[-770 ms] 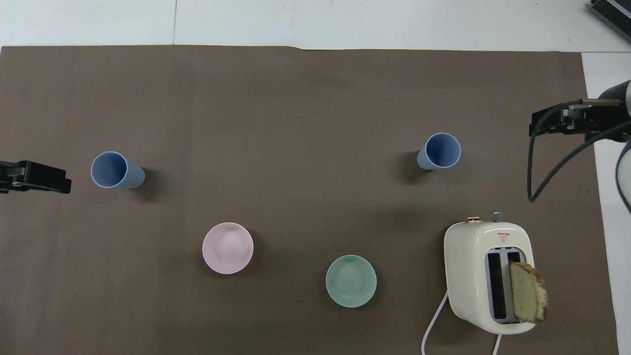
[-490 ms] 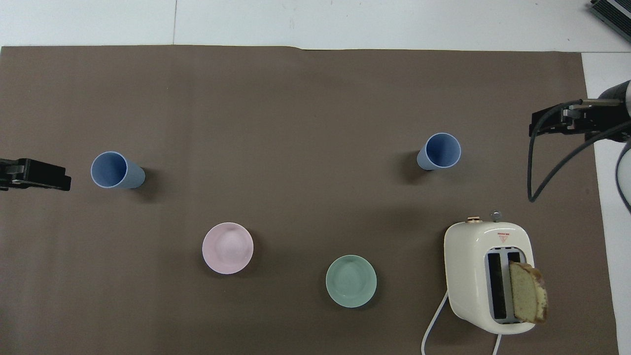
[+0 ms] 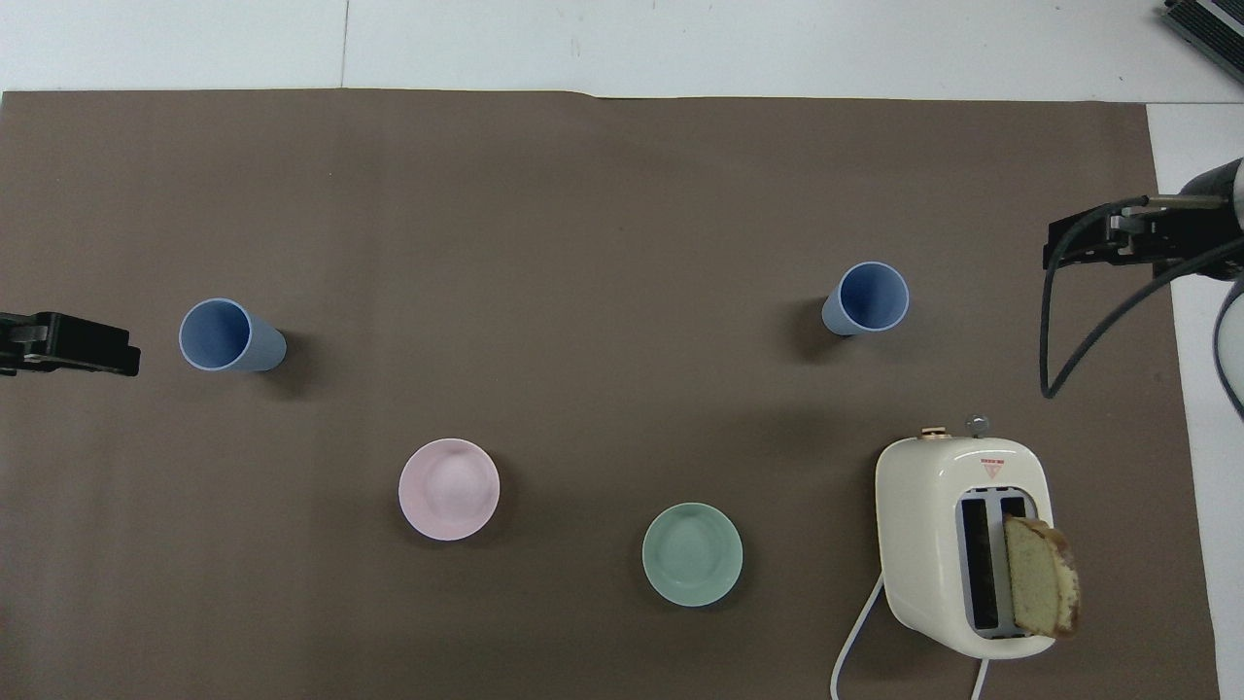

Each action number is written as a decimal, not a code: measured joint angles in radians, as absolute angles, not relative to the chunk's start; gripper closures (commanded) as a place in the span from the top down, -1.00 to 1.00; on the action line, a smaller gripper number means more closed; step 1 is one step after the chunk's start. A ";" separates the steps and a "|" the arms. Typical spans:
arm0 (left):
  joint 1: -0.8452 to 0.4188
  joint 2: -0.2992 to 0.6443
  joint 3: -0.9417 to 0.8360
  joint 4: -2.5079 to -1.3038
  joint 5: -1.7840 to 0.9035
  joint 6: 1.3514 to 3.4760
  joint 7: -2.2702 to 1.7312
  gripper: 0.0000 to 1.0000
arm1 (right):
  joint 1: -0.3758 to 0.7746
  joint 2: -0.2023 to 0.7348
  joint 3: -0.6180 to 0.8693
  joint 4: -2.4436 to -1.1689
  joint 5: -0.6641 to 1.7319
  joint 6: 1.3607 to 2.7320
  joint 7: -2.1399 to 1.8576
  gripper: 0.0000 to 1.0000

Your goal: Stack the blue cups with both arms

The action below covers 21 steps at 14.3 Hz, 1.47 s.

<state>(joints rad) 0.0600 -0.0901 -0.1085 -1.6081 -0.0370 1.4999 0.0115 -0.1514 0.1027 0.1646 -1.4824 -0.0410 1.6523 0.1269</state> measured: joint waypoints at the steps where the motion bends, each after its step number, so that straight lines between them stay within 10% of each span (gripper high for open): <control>1: 0.060 -0.090 -0.107 -1.609 -0.037 1.500 0.012 1.00 | -0.151 0.103 0.165 -1.482 -0.041 1.652 0.127 1.00; 21: 0.175 0.073 -0.098 -1.695 -0.037 1.811 0.016 1.00 | -0.151 0.103 0.165 -1.482 -0.041 1.652 0.127 1.00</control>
<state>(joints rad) 0.1752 0.0729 -0.0979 -1.6945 -0.0369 1.8113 0.0162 -0.1514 0.1027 0.1646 -1.4824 -0.0410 1.6523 0.1269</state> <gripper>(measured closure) 0.000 0.000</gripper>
